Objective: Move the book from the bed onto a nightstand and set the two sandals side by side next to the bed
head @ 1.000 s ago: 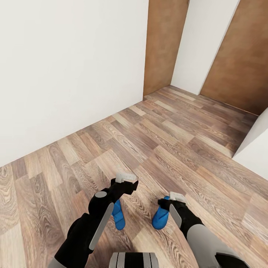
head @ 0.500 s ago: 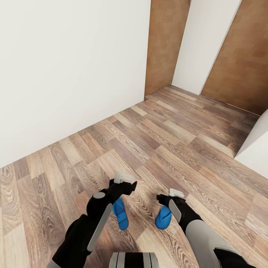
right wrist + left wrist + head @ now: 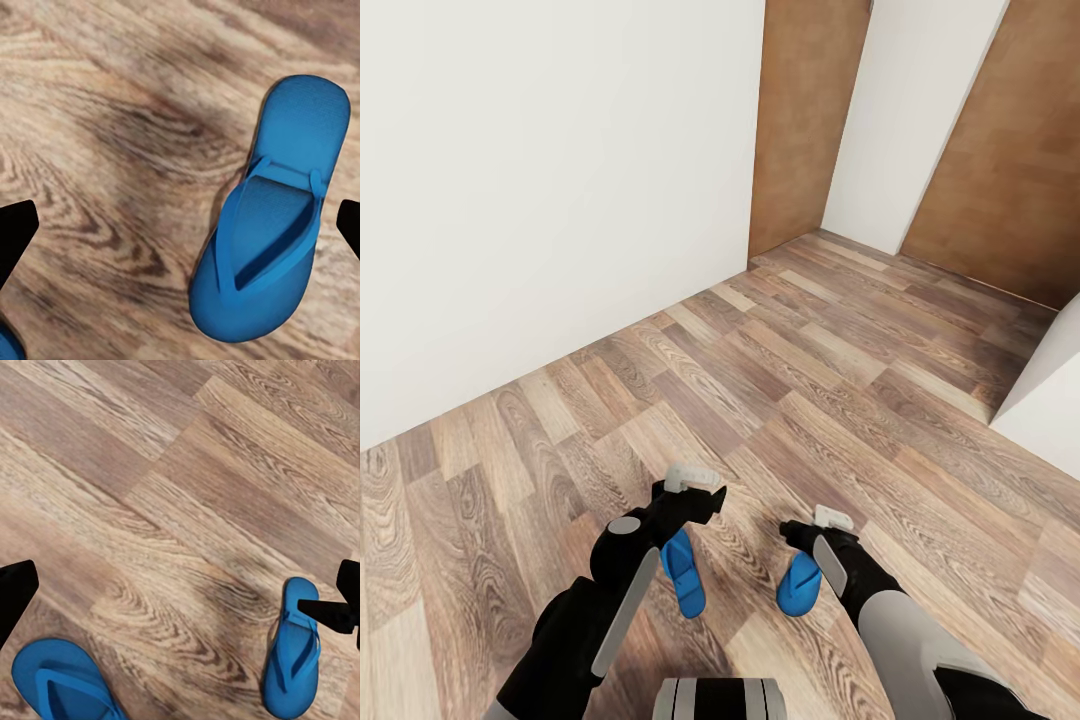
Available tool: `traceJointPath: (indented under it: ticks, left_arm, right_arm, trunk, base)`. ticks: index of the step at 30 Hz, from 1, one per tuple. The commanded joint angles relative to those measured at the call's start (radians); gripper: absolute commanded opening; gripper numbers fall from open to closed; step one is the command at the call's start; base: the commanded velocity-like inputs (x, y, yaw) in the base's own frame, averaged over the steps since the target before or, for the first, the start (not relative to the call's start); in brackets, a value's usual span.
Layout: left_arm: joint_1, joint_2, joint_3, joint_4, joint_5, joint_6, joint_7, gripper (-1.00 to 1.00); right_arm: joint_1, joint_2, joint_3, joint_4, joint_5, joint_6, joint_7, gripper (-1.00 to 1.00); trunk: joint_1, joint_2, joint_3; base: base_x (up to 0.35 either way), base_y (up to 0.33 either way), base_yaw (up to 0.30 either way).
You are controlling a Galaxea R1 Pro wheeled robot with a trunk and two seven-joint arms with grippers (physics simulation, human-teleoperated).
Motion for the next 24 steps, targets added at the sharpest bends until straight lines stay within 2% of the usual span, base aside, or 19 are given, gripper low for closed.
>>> traceJointPath:
  ticks: [1, 3, 11, 24]
  left_arm:
    - [0.0, 0.0, -0.001, -0.001, 0.01, 0.005, 0.007, 1.0]
    - [0.0, 0.0, -0.001, -0.001, 0.01, 0.005, 0.007, 1.0]
    - [0.0, 0.0, -0.001, -0.001, 0.01, 0.005, 0.007, 1.0]
    - [0.0, 0.0, -0.001, -0.001, 0.01, 0.005, 0.007, 1.0]
  right_arm:
    - [0.0, 0.001, 0.0, -0.002, -0.011, 0.005, -0.006, 1.0]
    - [0.0, 0.001, 0.0, -0.002, -0.011, 0.005, -0.006, 1.0]
    - [0.0, 0.001, 0.001, -0.001, -0.011, 0.006, -0.006, 1.0]
    - [0.0, 0.0, 0.0, -0.001, -0.011, 0.006, -0.006, 1.0]
  trunk:
    - [0.0, 0.0, -0.001]
    - [0.0, 0.0, -0.001]
    - [0.0, 0.0, -0.001]
    - [0.0, 0.0, -0.001]
  base:
    - [0.0, 0.0, 0.0]
    - [0.0, 0.0, 0.005]
    - [0.0, 0.0, 0.19]
    - [0.0, 0.0, 0.017]
